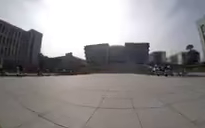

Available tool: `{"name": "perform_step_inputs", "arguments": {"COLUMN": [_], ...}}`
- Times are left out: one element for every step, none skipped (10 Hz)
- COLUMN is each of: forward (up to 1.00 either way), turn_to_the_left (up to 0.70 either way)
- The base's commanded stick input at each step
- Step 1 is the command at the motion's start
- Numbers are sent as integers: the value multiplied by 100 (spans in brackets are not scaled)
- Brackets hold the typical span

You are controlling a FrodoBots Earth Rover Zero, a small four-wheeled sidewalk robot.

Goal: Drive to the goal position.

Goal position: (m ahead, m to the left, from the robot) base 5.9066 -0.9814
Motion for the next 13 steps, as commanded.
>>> {"name": "perform_step_inputs", "arguments": {"forward": [100, 100, 100, 100, 100, 100, 100, 100, 100, 100, 100, 100, 100], "turn_to_the_left": [0, 0, 0, 0, 0, 0, 0, 0, 0, 0, 0, 0, 0]}}
